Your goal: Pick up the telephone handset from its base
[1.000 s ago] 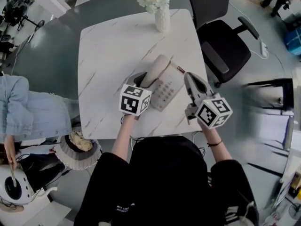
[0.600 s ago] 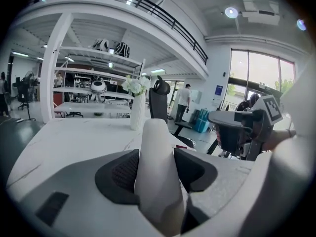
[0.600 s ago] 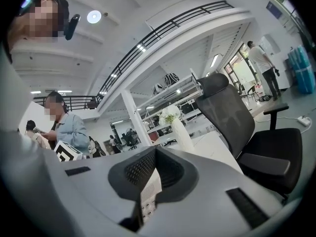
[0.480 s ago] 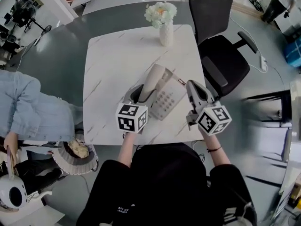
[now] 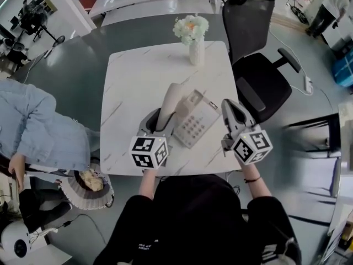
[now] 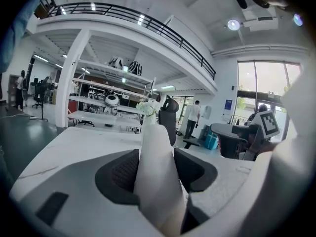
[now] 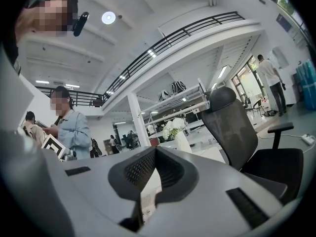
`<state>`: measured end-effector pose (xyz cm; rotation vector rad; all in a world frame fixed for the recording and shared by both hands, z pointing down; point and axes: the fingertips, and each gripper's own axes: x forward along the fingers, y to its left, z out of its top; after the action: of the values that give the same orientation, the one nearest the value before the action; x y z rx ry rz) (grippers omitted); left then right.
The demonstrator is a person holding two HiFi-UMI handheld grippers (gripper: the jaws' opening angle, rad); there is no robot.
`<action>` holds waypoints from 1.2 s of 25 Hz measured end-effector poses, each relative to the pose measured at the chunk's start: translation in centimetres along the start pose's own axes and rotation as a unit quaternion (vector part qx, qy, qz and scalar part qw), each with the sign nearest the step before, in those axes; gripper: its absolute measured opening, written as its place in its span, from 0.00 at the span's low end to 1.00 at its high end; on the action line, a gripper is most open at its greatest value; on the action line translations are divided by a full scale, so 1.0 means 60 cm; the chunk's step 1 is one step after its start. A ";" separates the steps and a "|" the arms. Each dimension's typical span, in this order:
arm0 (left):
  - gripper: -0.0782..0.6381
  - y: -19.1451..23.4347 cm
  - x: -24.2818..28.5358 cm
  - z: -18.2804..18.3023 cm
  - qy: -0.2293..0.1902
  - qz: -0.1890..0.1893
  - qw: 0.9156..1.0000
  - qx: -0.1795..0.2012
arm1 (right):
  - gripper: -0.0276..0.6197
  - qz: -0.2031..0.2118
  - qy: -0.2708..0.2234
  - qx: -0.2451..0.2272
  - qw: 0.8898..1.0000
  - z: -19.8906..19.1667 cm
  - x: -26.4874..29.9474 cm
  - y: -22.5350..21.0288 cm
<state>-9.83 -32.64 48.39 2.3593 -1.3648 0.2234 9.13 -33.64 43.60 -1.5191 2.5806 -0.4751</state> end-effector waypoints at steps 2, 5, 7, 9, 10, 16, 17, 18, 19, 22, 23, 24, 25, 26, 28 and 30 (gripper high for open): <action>0.41 0.003 -0.011 0.009 -0.008 0.005 1.000 -0.002 | 0.03 0.001 -0.006 -0.009 1.000 0.009 -0.001 0.002; 0.41 0.006 -0.025 0.022 -0.028 0.007 0.999 -0.020 | 0.03 0.004 -0.009 -0.017 1.000 0.017 0.001 0.006; 0.41 0.006 -0.034 0.030 -0.042 0.010 0.999 -0.030 | 0.03 0.007 -0.008 -0.018 1.000 0.018 0.003 0.010; 0.41 0.006 -0.042 0.037 -0.053 0.016 0.998 -0.032 | 0.03 0.009 -0.009 -0.018 1.000 0.018 0.003 0.012; 0.41 0.006 -0.047 0.041 -0.058 0.018 0.998 -0.032 | 0.03 0.010 -0.011 -0.017 1.000 0.019 0.003 0.013; 0.41 0.011 -0.075 0.067 -0.089 0.031 0.995 -0.032 | 0.03 0.008 -0.021 -0.020 1.000 0.026 -0.001 0.012; 0.41 0.012 -0.079 0.070 -0.094 0.034 0.995 -0.032 | 0.03 0.007 -0.023 -0.022 0.999 0.027 -0.002 0.011; 0.41 0.014 -0.082 0.073 -0.098 0.037 0.994 -0.033 | 0.03 0.006 -0.025 -0.023 0.999 0.029 -0.003 0.009; 0.41 0.016 -0.085 0.077 -0.102 0.040 0.993 -0.033 | 0.03 0.004 -0.027 -0.025 0.999 0.032 -0.004 0.008; 0.41 0.022 -0.094 0.088 -0.113 0.047 0.992 -0.037 | 0.03 0.002 -0.033 -0.028 0.999 0.042 -0.005 0.006; 0.41 0.024 -0.096 0.090 -0.116 0.049 0.991 -0.038 | 0.03 0.001 -0.035 -0.029 0.999 0.045 -0.006 0.006; 0.41 0.027 -0.099 0.093 -0.119 0.051 0.991 -0.039 | 0.03 0.000 -0.037 -0.030 0.999 0.047 -0.006 0.006; 0.41 0.029 -0.101 0.095 -0.121 0.052 0.990 -0.040 | 0.03 0.000 -0.039 -0.032 0.999 0.050 -0.006 0.007; 0.41 0.031 -0.103 0.097 -0.123 0.054 0.990 -0.040 | 0.03 0.001 -0.040 -0.034 0.999 0.052 -0.006 0.008; 0.41 0.036 -0.106 0.101 -0.127 0.058 0.989 -0.038 | 0.03 0.002 -0.041 -0.038 0.998 0.055 -0.005 0.011; 0.41 0.038 -0.108 0.104 -0.131 0.061 0.989 -0.037 | 0.03 0.002 -0.037 -0.042 0.998 0.055 -0.004 0.011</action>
<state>-15.46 -31.11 41.17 2.3074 -1.6099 -0.1077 9.50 -33.84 40.25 -1.5250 2.5765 -0.3071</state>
